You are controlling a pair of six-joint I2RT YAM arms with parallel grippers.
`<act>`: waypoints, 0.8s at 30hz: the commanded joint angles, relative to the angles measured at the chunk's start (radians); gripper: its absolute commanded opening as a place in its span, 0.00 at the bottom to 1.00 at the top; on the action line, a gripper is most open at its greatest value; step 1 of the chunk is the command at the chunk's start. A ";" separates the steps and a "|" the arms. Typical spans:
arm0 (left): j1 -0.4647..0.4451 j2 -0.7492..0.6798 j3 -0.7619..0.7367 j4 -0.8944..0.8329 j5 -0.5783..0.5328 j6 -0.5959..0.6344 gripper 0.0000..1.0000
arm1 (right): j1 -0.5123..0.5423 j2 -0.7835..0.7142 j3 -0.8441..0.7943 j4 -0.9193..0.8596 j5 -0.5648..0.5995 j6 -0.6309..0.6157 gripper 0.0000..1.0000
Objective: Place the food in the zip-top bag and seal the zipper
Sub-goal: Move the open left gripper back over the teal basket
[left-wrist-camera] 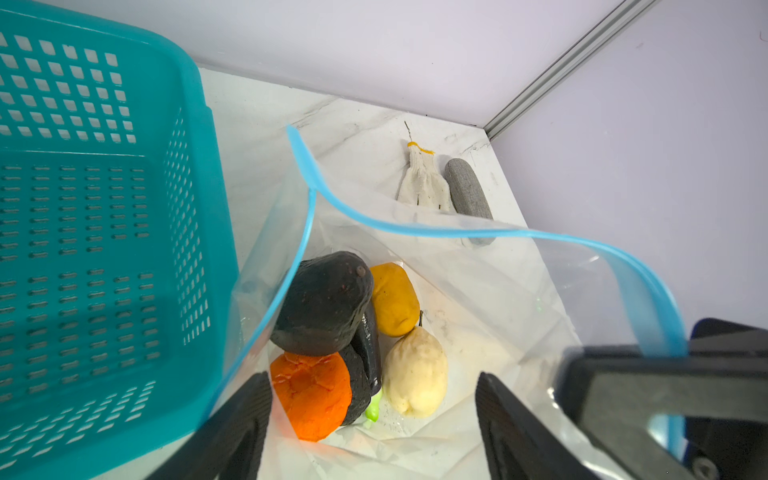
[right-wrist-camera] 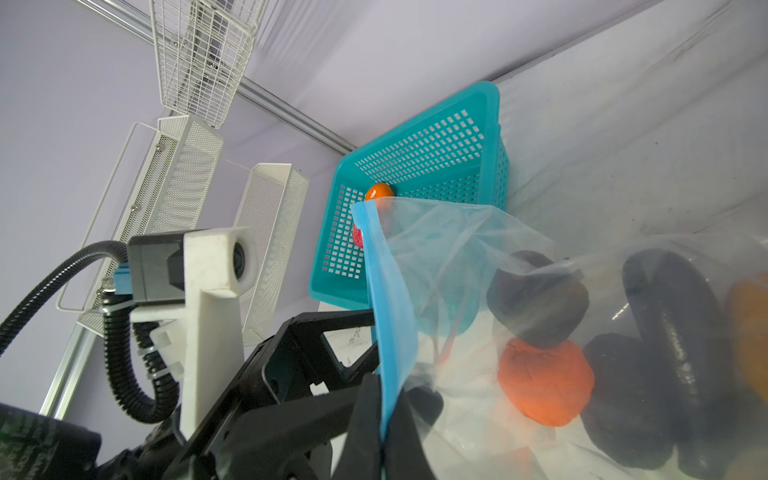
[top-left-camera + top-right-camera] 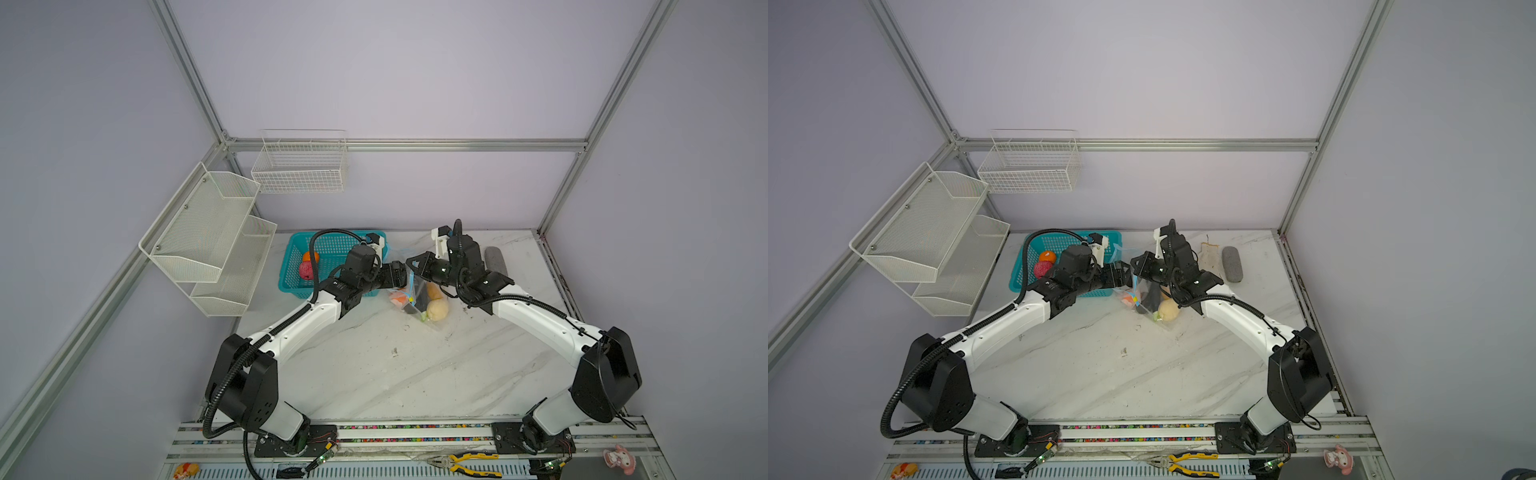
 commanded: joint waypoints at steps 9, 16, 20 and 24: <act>-0.001 -0.155 0.031 -0.094 -0.073 0.035 0.77 | 0.000 -0.054 -0.042 0.032 0.023 0.018 0.00; 0.080 -0.131 0.109 -0.236 -0.114 0.069 0.77 | -0.006 -0.055 -0.042 0.036 0.017 0.004 0.00; 0.131 -0.038 0.204 -0.375 -0.177 0.105 0.76 | -0.006 -0.052 -0.036 0.042 0.008 -0.012 0.00; 0.174 0.040 0.273 -0.465 -0.226 0.126 0.76 | -0.006 -0.053 -0.039 0.042 0.012 -0.032 0.00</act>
